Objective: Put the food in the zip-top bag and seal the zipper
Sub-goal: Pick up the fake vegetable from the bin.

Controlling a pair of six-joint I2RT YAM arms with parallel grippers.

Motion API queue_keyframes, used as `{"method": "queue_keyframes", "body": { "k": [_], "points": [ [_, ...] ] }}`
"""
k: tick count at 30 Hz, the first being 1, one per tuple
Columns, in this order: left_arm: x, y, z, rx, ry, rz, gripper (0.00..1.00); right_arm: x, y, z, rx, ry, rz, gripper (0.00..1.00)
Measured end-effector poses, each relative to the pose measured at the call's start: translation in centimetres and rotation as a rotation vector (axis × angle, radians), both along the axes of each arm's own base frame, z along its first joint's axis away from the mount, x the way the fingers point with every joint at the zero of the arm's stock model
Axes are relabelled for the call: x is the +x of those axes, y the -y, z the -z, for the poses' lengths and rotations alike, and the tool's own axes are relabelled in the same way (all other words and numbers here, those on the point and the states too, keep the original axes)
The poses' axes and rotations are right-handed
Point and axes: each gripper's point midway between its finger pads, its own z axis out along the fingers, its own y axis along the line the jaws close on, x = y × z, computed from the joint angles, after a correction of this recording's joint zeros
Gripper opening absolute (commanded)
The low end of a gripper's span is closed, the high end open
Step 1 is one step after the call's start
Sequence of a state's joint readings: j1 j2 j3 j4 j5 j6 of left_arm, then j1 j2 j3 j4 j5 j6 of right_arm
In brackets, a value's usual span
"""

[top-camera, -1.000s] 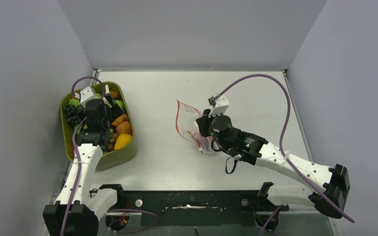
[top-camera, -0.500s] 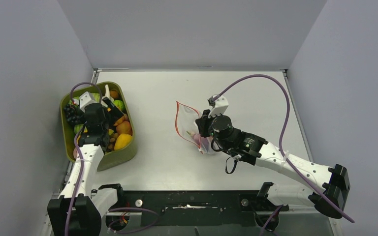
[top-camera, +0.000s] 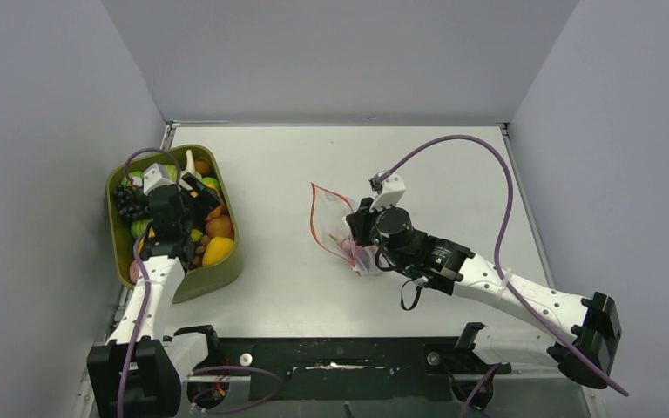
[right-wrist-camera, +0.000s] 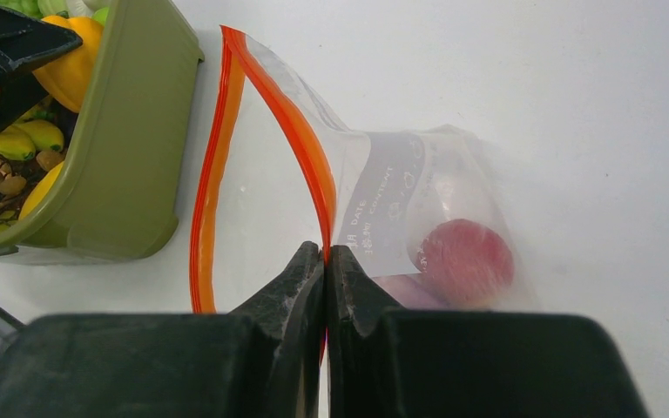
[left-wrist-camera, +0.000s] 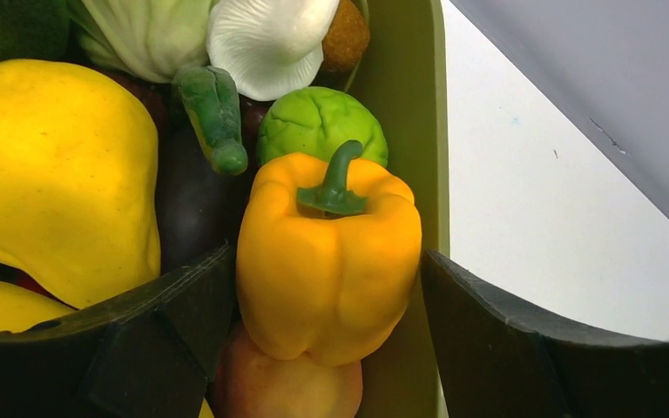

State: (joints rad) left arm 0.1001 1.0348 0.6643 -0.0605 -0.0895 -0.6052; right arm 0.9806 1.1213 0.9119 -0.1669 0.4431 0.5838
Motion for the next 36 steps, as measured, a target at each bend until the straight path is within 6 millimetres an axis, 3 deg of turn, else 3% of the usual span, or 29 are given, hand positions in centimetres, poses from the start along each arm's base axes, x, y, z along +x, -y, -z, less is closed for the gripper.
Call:
{"method": "queue_keyframes", "body": {
  "k": [5,12,23,36],
  "points": [
    [0.1,0.6,0.7,-0.03,-0.01,0.017,0.61,-0.1,-0.1,0.2,-0.001,-0.005,-0.008,0.0],
    [0.1,0.6,0.8,-0.007,-0.015,0.037,0.52,0.0,0.0,0.2,0.001,-0.004,-0.004,0.0],
    [-0.6,0.5,0.2,0.044,-0.024,0.057,0.48,0.0,0.0,0.3,0.0,-0.006,-0.004,0.0],
    [-2.0,1.0,-2.6,0.084,-0.044,0.117,0.48,0.0,0.0,0.3,0.009,-0.013,-0.005,0.0]
  ]
}}
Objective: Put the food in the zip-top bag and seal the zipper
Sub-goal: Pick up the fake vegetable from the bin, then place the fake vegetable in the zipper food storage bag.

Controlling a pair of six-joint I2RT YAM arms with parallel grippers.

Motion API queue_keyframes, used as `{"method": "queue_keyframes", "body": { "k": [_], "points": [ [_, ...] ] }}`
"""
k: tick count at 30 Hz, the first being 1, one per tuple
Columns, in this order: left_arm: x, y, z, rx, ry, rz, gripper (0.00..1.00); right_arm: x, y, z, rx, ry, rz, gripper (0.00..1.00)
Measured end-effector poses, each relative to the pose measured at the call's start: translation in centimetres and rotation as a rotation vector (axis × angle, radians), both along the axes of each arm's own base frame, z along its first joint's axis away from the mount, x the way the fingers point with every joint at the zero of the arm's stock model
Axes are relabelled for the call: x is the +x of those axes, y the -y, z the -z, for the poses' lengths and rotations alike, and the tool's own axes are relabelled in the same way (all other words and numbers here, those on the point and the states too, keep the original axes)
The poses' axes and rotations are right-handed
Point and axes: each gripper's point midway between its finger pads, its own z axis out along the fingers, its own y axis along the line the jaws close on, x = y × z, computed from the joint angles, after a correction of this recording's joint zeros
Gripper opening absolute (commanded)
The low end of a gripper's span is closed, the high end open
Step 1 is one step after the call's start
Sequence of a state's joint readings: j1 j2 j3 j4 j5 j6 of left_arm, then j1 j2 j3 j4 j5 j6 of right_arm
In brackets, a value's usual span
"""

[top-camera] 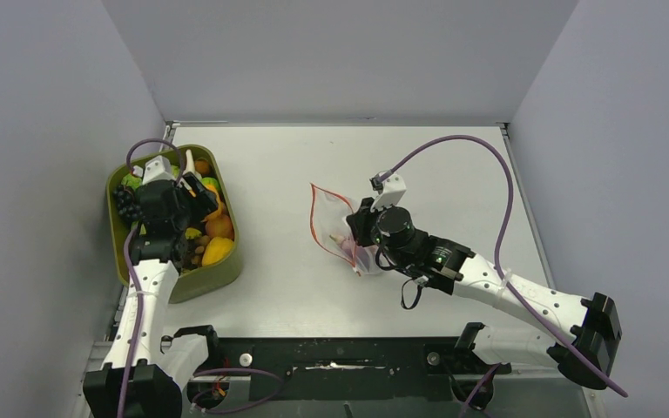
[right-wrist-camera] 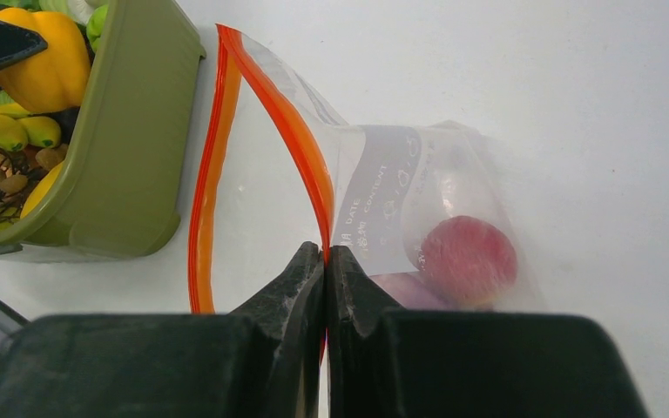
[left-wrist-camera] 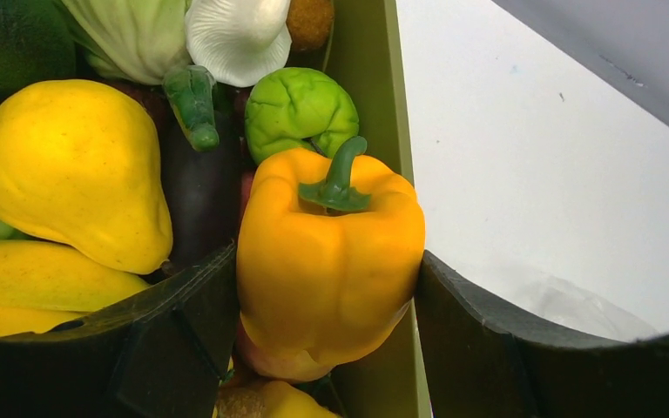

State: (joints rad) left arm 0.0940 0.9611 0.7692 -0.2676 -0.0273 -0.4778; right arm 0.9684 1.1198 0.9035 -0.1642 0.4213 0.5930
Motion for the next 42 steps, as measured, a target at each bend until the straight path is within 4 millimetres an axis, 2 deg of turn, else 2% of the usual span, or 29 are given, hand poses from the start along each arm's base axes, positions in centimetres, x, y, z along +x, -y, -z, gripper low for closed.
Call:
{"method": "queue_keyframes", "body": {
  "k": [7,12,18,22,27,33,42],
  "points": [
    [-0.9,0.3,-1.5,0.04,-0.024,0.042,0.48,0.8,0.7,0.1,0.014,-0.011,0.031,0.0],
    [-1.4,2.0,-3.6,0.046,0.019,0.136,0.48,1.2,1.1,0.0,0.018,-0.012,0.047,0.0],
    [-1.8,5.3,-5.0,-0.003,0.058,0.285,0.47,1.2,1.2,-0.1,0.025,-0.013,0.051,0.0],
    [-2.1,8.1,-6.1,-0.104,0.093,0.38,0.46,1.2,1.2,-0.1,0.032,-0.017,0.055,0.0],
    [-2.2,11.9,-8.5,-0.267,0.192,0.522,0.46,1.4,1.2,-0.2,0.045,-0.02,0.062,0.0],
    [-3.9,16.4,-8.9,-0.415,0.266,0.704,0.47,1.3,1.1,-0.3,0.056,-0.022,0.062,0.0],
    [-5.6,19.7,-11.5,-0.496,0.357,0.831,0.46,1.2,0.7,-0.4,0.076,-0.032,0.053,0.0]
  ]
}}
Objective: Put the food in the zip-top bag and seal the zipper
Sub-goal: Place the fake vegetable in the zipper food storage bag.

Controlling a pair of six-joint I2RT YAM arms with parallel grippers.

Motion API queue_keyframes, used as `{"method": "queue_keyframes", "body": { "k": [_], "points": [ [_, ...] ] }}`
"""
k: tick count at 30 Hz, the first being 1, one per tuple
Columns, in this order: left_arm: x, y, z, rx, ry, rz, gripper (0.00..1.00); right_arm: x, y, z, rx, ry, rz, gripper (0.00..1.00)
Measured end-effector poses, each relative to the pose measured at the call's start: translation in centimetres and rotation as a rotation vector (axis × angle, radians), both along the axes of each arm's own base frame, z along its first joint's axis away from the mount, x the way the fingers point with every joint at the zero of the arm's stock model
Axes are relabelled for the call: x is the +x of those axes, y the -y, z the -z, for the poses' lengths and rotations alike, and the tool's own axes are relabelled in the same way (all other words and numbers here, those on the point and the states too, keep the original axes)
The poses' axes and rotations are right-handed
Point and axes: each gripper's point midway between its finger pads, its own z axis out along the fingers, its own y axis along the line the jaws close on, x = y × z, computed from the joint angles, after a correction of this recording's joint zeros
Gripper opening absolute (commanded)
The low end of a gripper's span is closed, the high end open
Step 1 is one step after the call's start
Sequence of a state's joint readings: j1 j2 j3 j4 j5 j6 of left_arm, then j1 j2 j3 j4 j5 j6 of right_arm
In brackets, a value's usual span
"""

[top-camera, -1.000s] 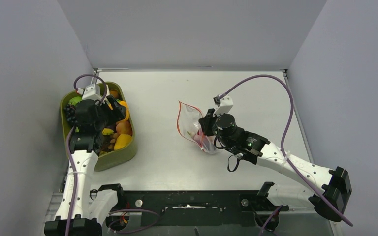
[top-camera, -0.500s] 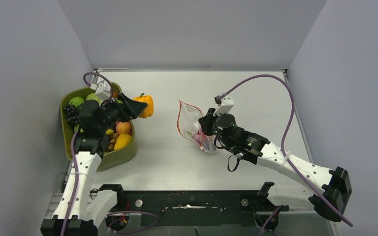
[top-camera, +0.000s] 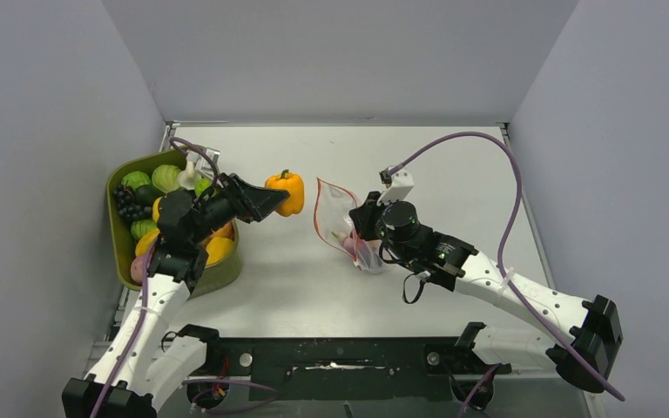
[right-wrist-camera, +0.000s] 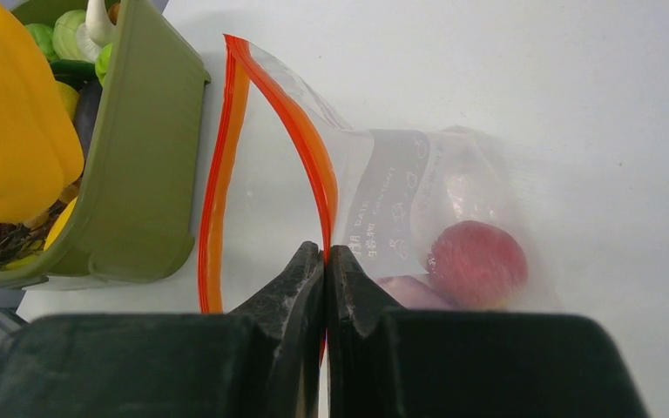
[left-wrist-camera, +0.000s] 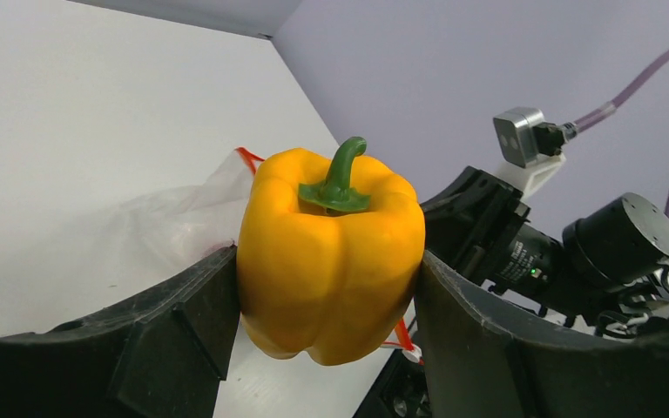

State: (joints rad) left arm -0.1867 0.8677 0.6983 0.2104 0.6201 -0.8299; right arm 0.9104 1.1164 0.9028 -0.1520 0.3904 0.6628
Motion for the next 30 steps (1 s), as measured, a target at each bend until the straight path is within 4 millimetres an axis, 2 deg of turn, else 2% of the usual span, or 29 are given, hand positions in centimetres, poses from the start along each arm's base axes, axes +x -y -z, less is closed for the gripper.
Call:
{"method": "queue_keyframes", "body": {
  "k": [7,14,23,30],
  "points": [
    [-1.9,3.9,-0.4,-0.027,0.016,0.115,0.45,-0.1,-0.3,0.0,0.004,-0.004,-0.012,0.0],
    [-2.5,6.9,1.2,-0.018,-0.026,0.156,0.4,-0.1,-0.5,-0.2,0.021,-0.008,-0.017,0.0],
    [-0.8,8.3,5.9,-0.022,-0.174,0.046,0.4,0.0,-1.0,-0.9,0.067,0.001,-0.017,0.0],
    [-0.3,8.9,7.0,-0.013,-0.207,0.011,0.39,0.1,-1.3,-0.9,0.08,-0.003,-0.014,0.0]
  ]
}}
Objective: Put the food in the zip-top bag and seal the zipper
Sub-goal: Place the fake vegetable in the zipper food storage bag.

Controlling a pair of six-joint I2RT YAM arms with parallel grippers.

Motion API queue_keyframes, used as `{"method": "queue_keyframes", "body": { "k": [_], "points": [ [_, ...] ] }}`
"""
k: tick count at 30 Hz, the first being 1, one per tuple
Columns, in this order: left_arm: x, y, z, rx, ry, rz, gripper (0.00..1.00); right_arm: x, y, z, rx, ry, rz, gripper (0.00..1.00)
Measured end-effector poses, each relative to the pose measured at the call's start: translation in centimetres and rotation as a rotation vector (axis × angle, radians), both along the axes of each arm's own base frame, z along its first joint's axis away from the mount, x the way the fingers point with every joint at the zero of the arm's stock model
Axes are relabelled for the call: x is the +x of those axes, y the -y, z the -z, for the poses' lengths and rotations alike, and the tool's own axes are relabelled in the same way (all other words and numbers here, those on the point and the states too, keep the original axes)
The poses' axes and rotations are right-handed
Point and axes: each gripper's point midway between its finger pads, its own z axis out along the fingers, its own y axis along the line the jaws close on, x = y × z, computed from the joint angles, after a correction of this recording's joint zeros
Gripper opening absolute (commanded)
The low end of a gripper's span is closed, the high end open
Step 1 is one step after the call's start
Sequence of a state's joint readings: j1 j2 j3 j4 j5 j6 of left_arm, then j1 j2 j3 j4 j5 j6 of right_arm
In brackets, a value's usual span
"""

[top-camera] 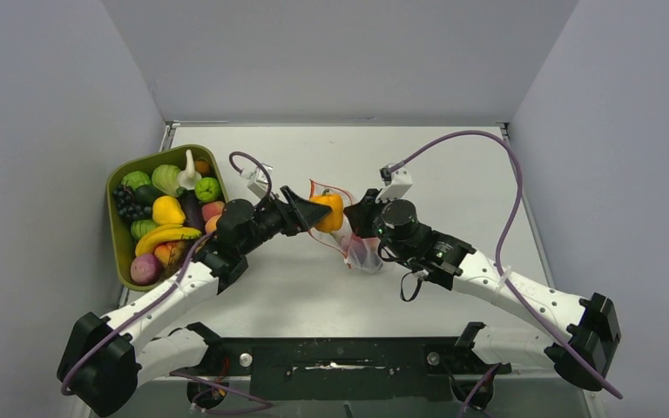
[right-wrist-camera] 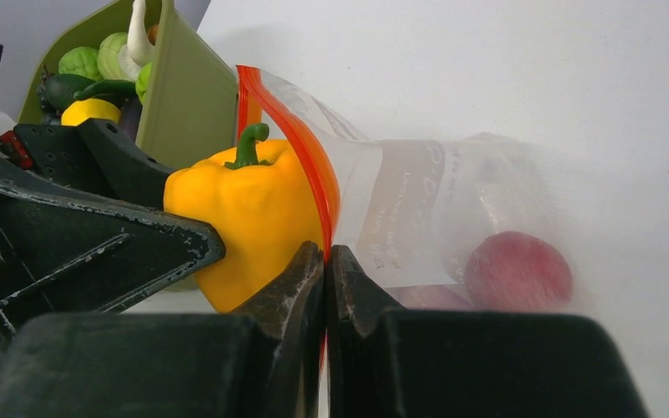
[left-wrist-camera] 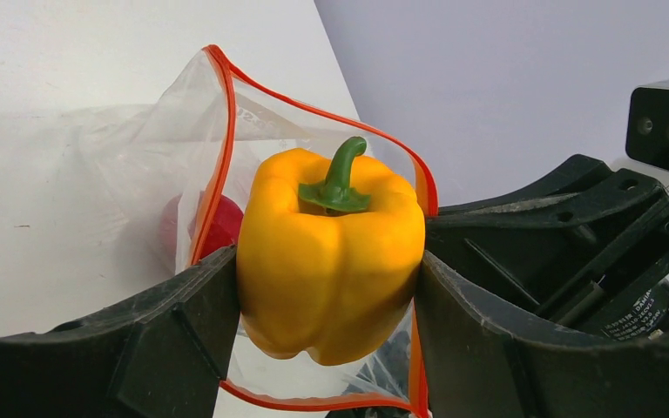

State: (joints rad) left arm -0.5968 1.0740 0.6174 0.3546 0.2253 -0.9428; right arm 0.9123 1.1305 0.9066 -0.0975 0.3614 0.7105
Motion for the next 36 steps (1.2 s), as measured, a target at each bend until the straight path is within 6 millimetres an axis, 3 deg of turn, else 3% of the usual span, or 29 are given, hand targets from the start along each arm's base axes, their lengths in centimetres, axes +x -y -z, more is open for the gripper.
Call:
{"method": "queue_keyframes", "body": {
  "k": [7,14,25,36],
  "points": [
    [0.1,0.2,1.1,0.049,-0.016,-0.02,0.44,0.0,-0.4,0.2,0.006,-0.005,-0.01,0.0],
    [0.0,0.4,2.1,0.107,-0.022,-0.012,0.57,0.0,-0.5,0.2,0.008,-0.006,-0.015,0.0],
    [-0.1,0.5,1.7,0.172,0.044,0.012,0.68,-0.1,-0.7,0.2,0.009,-0.009,-0.026,0.0],
    [-0.3,-0.1,1.3,0.23,0.073,0.012,0.7,-0.1,-0.6,0.3,0.008,-0.009,-0.029,0.0]
  ]
}}
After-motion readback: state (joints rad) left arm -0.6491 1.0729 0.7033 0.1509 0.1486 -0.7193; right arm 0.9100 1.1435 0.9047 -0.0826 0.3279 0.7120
